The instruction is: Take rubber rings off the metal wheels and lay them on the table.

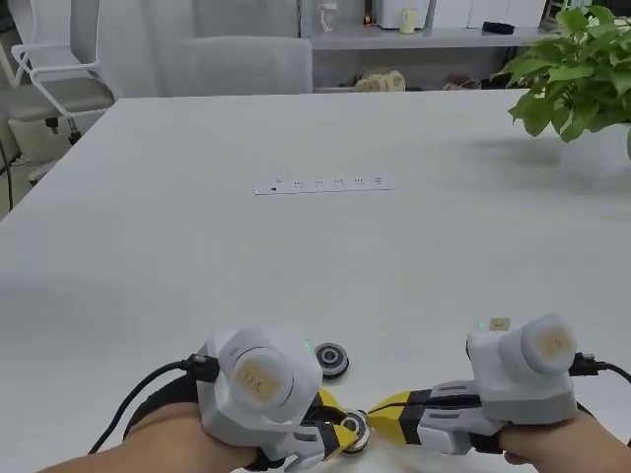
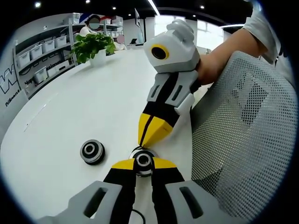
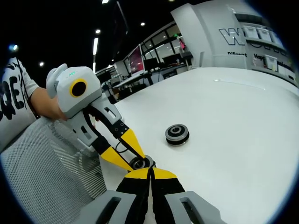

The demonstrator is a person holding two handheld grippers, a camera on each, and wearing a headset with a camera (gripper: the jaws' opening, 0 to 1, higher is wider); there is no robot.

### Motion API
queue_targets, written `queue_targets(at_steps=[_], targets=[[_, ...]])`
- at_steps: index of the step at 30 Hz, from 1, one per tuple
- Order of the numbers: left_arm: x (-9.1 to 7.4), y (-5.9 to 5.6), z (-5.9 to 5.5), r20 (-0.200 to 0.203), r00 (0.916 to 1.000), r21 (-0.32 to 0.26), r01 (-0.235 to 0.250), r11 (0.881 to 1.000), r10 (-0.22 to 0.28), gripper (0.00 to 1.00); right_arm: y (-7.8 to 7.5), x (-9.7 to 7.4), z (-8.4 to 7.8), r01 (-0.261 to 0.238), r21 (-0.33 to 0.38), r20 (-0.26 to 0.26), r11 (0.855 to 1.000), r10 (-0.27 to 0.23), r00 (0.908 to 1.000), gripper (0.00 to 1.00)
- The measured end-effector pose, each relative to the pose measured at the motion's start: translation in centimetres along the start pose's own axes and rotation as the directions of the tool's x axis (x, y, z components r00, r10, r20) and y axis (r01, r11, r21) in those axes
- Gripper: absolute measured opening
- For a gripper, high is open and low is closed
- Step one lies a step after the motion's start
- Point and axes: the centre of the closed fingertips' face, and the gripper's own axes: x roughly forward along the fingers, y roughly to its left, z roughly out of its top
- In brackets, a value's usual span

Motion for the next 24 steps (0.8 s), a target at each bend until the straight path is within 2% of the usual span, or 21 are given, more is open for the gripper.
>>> queue_targets(at_steps=[11,24], targets=[[0.0,0.0,0.0,-0.008,1.0000,-0.004,-0.003,1.000,0.003,0.06,0.4,0.1,0.1,-0.002,-0.032,-0.002,0.999,0.002,1.0000,0.00],[0.0,0.0,0.0,-0.010,0.9999,-0.006,-0.003,1.000,0.003,0.06,1.2,0.3,0.3,-0.033,-0.049,0.001,0.998,0.033,0.9994,0.00]])
